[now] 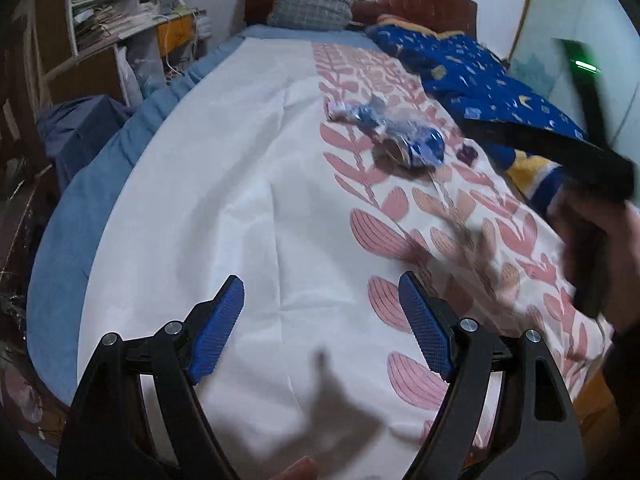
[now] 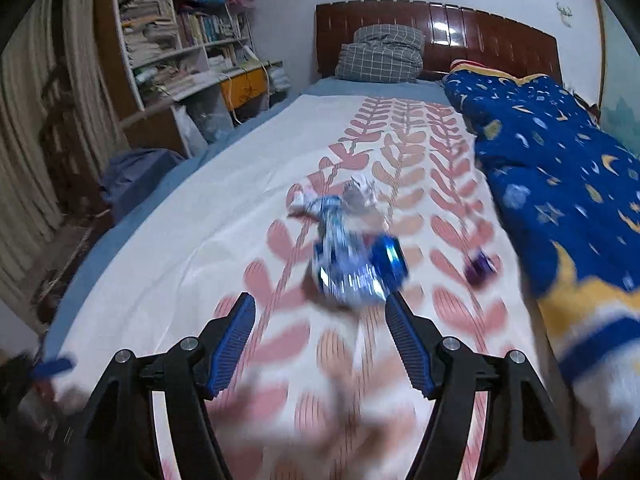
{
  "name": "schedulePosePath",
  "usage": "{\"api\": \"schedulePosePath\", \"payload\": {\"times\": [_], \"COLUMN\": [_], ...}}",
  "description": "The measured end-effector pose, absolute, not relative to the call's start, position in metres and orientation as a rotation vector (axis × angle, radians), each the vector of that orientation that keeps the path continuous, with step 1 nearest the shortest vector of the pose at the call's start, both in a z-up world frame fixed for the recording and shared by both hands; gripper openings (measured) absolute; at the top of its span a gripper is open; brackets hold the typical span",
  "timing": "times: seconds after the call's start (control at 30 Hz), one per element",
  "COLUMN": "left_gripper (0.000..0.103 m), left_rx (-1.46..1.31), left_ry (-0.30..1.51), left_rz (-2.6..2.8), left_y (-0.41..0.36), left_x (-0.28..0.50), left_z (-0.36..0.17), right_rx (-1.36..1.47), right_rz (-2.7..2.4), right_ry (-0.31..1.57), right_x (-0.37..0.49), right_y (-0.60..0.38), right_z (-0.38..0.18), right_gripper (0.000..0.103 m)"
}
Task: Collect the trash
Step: 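Grasp the clear plastic bottle with blue label with the right gripper, then grasp the crumpled foil wrapper with the left gripper while the right holds the bottle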
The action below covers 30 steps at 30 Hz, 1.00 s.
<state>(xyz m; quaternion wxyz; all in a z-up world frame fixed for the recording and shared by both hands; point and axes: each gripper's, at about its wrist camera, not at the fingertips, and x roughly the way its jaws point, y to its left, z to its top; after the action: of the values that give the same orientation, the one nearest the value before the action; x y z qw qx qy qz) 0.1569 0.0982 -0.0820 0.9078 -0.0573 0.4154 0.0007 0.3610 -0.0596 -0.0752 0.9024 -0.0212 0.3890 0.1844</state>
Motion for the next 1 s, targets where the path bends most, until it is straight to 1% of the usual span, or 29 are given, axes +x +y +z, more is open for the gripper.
{"api": "schedulePosePath", "payload": {"times": [0.13, 0.17, 0.2, 0.27, 0.3, 0.37, 0.57, 0.7, 0.83, 0.9, 1.0], "left_gripper": [0.079, 0.079, 0.079, 0.079, 0.079, 0.079, 0.079, 0.079, 0.079, 0.083, 0.083], "left_rx": [-0.155, -0.16, -0.168, -0.176, -0.169, -0.162, -0.145, -0.119, -0.113, -0.108, -0.101], "left_ry": [0.865, 0.875, 0.884, 0.89, 0.888, 0.882, 0.888, 0.884, 0.868, 0.87, 0.871], "left_rz": [0.002, -0.002, -0.007, -0.013, -0.015, -0.013, -0.017, -0.022, -0.028, -0.045, -0.074], "left_y": [0.098, 0.098, 0.098, 0.097, 0.096, 0.095, 0.092, 0.088, 0.092, 0.093, 0.097], "left_x": [0.158, 0.158, 0.159, 0.161, 0.162, 0.16, 0.159, 0.159, 0.17, 0.183, 0.208], "left_z": [-0.095, -0.099, -0.102, -0.105, -0.105, -0.104, -0.106, -0.103, -0.092, -0.087, -0.079], "right_rx": [-0.035, -0.046, -0.062, -0.036, 0.02, 0.065, 0.134, 0.186, 0.239, 0.276, 0.318], "right_rz": [0.354, 0.352, 0.338, 0.317, 0.34, 0.339, 0.392, 0.403, 0.438, 0.465, 0.482], "right_ry": [0.842, 0.858, 0.89, 0.953, 0.972, 0.954, 0.924, 0.883, 0.829, 0.809, 0.777], "right_x": [0.411, 0.424, 0.435, 0.453, 0.459, 0.461, 0.452, 0.43, 0.385, 0.355, 0.31], "right_y": [-0.035, -0.029, -0.022, -0.02, -0.022, -0.025, -0.036, -0.056, -0.084, -0.105, -0.133], "right_z": [-0.101, -0.111, -0.125, -0.144, -0.151, -0.151, -0.142, -0.122, -0.094, -0.08, -0.063], "right_gripper": [0.068, 0.067, 0.064, 0.03, 0.028, 0.017, 0.012, 0.012, 0.012, 0.012, 0.012]}}
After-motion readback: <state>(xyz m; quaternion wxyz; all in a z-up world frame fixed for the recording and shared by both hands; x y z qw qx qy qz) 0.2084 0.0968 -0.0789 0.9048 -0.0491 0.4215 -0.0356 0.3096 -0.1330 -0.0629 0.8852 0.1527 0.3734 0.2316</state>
